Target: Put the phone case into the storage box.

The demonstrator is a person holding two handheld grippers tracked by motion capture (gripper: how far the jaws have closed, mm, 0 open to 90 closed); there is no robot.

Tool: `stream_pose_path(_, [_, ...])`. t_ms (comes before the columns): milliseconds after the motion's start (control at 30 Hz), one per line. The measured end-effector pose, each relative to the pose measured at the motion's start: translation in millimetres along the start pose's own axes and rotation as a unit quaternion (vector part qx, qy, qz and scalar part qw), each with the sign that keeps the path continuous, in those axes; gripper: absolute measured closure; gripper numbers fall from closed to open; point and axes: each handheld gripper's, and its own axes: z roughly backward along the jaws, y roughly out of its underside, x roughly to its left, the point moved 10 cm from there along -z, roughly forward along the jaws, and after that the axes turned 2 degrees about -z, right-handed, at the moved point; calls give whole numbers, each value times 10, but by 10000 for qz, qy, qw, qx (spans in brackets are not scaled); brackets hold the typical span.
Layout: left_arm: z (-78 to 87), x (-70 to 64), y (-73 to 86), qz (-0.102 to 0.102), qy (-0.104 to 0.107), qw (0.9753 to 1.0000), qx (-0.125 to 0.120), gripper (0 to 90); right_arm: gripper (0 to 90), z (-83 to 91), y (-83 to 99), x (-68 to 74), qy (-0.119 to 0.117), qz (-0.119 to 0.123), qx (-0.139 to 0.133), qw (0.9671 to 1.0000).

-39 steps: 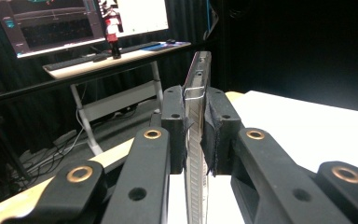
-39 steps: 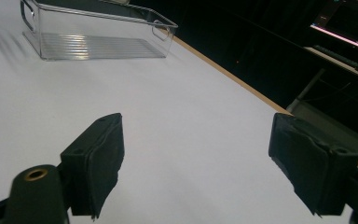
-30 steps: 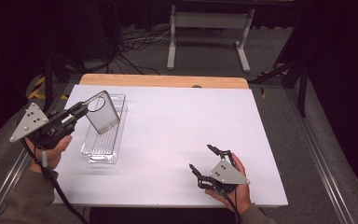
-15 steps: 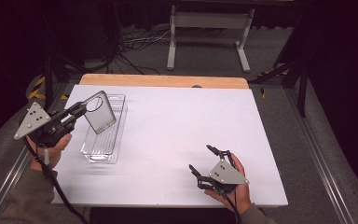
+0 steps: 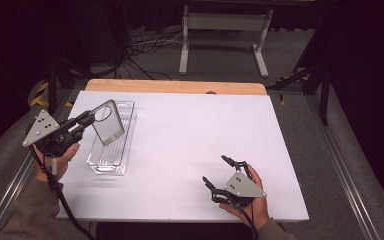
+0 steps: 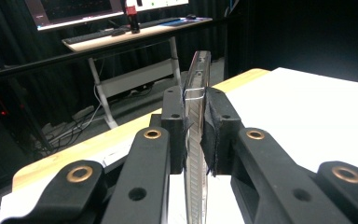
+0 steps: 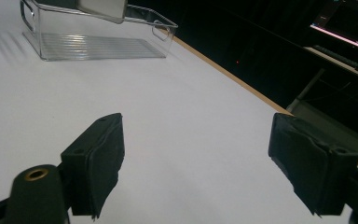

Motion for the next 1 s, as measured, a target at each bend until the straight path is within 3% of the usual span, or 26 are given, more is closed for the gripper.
stream_pose_path(600, [-212,147,134,110,-31,9999,108,801,196,-19,16,7,-19,-40,42,10000])
stream_pose_path(1000, [-556,459,129,19,140,9999,91,801,196,-57,61,4,-25,-91,137,9999])
